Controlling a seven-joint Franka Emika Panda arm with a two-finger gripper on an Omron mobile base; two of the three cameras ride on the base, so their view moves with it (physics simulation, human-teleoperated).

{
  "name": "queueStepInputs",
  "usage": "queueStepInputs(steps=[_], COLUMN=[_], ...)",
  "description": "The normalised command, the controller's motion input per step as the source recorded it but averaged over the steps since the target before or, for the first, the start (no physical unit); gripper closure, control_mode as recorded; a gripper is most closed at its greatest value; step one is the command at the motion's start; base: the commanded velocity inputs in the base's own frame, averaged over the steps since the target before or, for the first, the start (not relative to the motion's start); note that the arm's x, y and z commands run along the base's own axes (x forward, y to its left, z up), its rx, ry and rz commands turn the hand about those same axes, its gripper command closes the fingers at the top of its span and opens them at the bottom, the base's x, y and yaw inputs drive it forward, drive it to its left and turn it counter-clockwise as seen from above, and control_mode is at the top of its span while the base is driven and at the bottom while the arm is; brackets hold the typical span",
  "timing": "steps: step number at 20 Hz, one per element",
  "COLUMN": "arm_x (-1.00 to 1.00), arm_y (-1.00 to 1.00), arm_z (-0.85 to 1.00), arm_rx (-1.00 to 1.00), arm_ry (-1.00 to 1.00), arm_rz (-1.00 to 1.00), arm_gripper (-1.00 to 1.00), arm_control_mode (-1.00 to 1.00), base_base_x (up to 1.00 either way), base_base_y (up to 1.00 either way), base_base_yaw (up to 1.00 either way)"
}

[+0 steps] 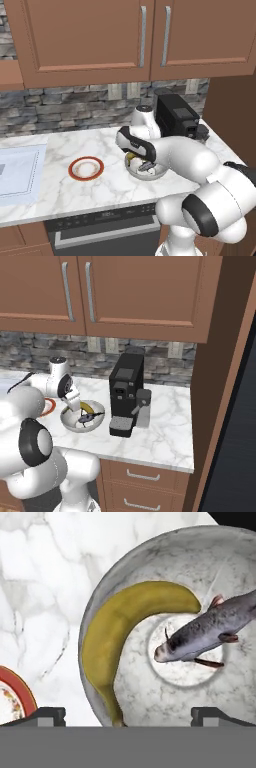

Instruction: Remove the banana from the bowl and place it on the small plate. Then place the bowl with only the fish in the microwave, close the door, and press the start button to microwave the fish.

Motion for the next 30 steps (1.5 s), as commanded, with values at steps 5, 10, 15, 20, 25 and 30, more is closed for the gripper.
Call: queueStepInputs(steps=[5,10,15,20,25,30], arm_x=[0.23,0.13,0.16,0.00,0.00,0.00], arm_y=[0.12,0.10,0.01,0.00,0.00,0.00], arm_z=[-0.16,-0.15,-0.04,-0.10,-0.21,-0.23], arm_rx=[0.00,0.00,0.00,0.00,0.00,0.00], arm_ry=[0.09,0.07,0.03,0.00,0.00,0.01], arm_rz=[-0.03,0.00,0.00,0.00,0.00,0.00], arm_gripper=[-1.00,-1.00,-1.00,-1.00,-1.00,-1.00], arm_control_mode=[-1.00,-1.00,-1.00,-1.00,-1.00,-1.00], base_base_x=[0.00,0.00,0.00,0.00,0.00,0.00], base_base_y=[0.00,0.00,0.00,0.00,0.00,0.00], base_base_yaw=[0.00,0.00,0.00,0.00,0.00,0.00])
